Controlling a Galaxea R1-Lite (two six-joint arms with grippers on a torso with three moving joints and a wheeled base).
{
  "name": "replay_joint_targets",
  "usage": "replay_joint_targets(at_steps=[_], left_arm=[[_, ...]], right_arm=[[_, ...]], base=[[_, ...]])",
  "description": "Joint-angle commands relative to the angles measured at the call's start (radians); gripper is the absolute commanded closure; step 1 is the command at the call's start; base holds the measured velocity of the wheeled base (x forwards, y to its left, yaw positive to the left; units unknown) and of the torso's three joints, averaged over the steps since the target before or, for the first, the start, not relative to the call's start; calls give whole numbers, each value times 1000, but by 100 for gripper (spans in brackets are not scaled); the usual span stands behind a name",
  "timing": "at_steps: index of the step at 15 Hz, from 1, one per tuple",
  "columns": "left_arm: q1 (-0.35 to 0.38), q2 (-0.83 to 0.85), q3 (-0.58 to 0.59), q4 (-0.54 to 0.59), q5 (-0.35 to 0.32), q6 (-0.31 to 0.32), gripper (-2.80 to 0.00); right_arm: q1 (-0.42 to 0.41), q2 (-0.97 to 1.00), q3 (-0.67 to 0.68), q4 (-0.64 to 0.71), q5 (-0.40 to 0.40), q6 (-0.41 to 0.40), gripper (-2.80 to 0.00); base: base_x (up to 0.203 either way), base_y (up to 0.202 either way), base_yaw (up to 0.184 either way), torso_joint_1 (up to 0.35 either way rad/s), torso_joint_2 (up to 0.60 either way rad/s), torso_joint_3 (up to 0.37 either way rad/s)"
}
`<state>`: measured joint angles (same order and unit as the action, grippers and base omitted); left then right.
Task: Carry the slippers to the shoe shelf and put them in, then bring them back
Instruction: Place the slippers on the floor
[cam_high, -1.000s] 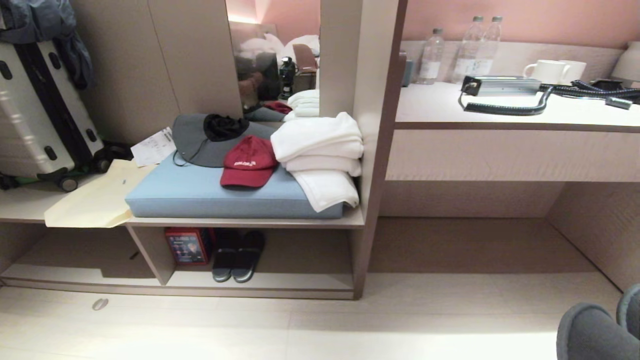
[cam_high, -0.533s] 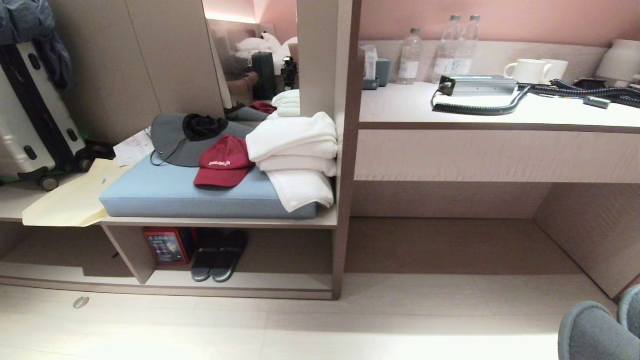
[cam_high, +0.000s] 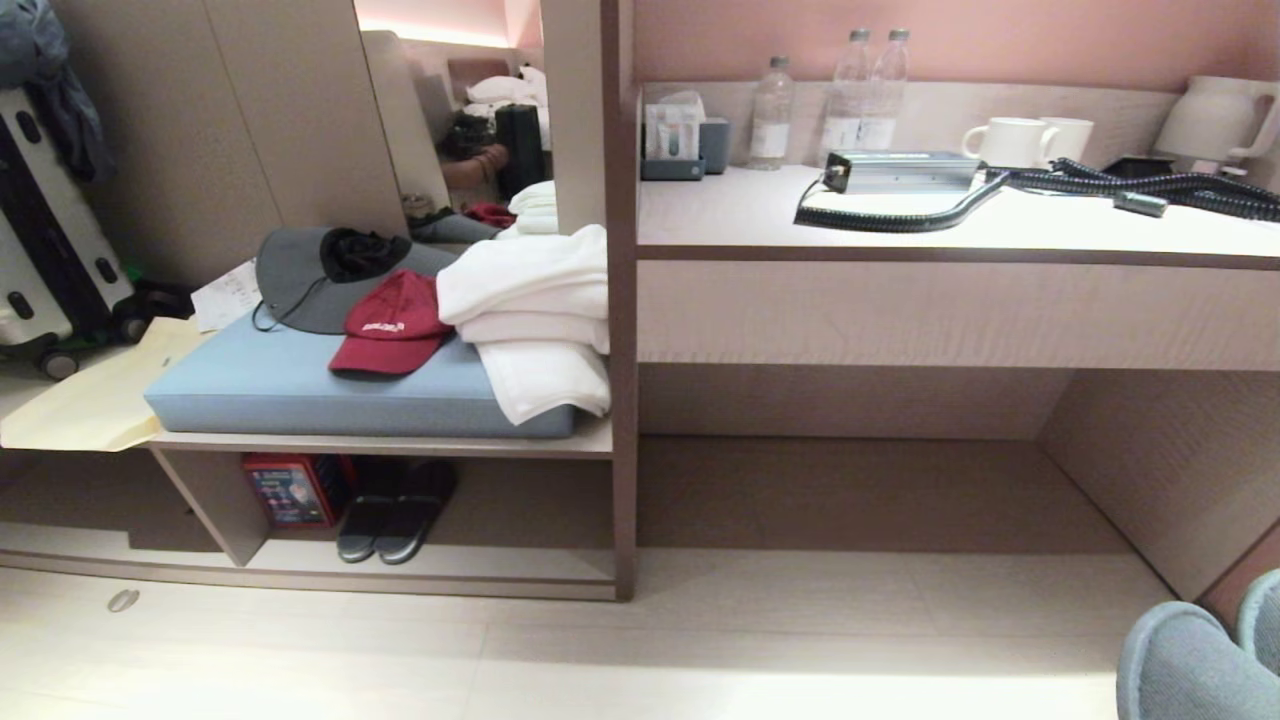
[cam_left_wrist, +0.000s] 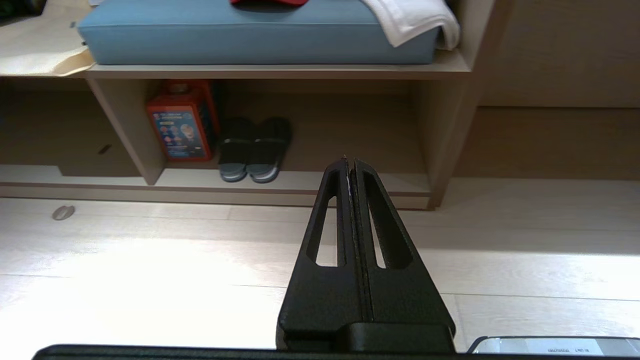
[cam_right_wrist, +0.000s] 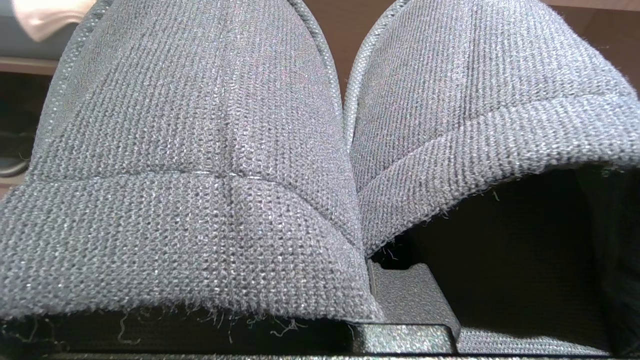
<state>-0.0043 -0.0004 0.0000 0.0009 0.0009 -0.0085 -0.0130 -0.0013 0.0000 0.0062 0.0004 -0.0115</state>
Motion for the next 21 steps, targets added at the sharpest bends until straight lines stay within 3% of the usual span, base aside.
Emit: replay_joint_targets(at_steps=[1,21], left_arm=[[0,0,2,1,0,-1,0],[0,0,2,4,10,7,0]], right_arm=[[0,-3,2,0,1,-1,0],[1,-3,2,0,1,-1,0]], base=[[0,-199,-2,2,2,4],[0,-195,2,2,3,2]])
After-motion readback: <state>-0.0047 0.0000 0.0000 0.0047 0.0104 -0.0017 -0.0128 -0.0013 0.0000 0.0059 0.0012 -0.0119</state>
